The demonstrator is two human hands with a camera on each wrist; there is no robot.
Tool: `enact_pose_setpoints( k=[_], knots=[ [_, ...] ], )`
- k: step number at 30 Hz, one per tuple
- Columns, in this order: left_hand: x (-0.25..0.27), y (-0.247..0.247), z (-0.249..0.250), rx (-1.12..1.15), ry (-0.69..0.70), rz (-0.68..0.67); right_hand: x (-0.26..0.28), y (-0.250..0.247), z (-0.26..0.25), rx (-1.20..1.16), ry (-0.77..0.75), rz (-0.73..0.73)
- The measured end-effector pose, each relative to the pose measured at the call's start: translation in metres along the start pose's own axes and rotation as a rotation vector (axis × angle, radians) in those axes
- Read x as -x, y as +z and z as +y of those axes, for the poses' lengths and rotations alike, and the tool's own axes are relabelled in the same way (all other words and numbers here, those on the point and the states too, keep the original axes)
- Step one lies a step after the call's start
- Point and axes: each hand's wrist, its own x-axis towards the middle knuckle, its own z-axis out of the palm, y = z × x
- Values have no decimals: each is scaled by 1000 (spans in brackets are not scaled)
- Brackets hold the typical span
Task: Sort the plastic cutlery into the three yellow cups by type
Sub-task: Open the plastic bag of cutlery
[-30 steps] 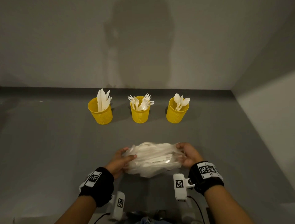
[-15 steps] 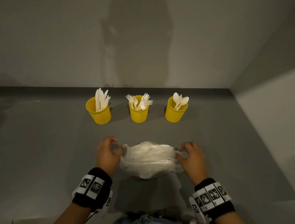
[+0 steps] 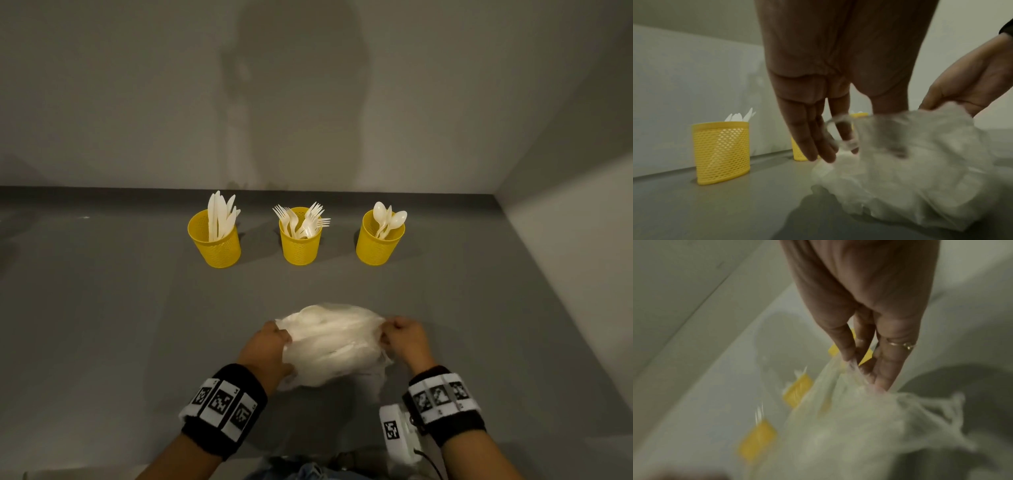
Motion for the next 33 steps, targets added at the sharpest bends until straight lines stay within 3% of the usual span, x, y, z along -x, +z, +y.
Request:
enact_pose_setpoints(
  k=[2, 3, 5, 6, 10, 12, 15, 17, 20, 23, 25, 27, 29, 31, 33],
  knots=[
    [-2, 0, -8, -16, -7, 85, -3, -6, -4, -427, 216, -154],
    [-5, 2, -13, 82, -14, 177, -3, -9, -5, -584, 308, -212],
    [-9, -2, -16, 496, -39, 279, -3, -12, -7, -791, 430, -234],
    [-9, -6, -14, 749, -53, 269, -4, -12, -7, -856, 462, -233],
    [-7, -15, -6, 1711, -263, -39, -6, 0, -6, -866, 551, -204],
    [-8, -19, -8, 1934, -371, -170, -6, 7, -5, -801, 538, -209],
    [-9, -22, -9, 2039, -470, -172, 0, 8, -8, -808, 474, -334],
    [-9, -23, -7, 2040, -446, -151, 2, 4, -13, -854, 429, -389],
    [-9, -21, -6, 2022, -425, -145, -7, 2, -15, -894, 397, -314],
    [-13, -12, -9, 1827, -424, -100, -13, 5, -14, -427, 174, -206],
    [-13, -7, -11, 1605, -382, 18, -13, 2, -9, -49, -57, -83],
    [-11, -5, -18, 1287, -287, 282, -1, -5, -6, 166, -271, 45],
    [-3, -7, -26, 962, -67, 520, 12, -8, -3, 282, -426, 144],
    [7, -12, -23, 579, 156, 536, 21, -4, 1, 353, -430, 104],
    [6, -9, -17, 327, 215, 367, 25, 4, 5, 428, -368, 31]
  ],
)
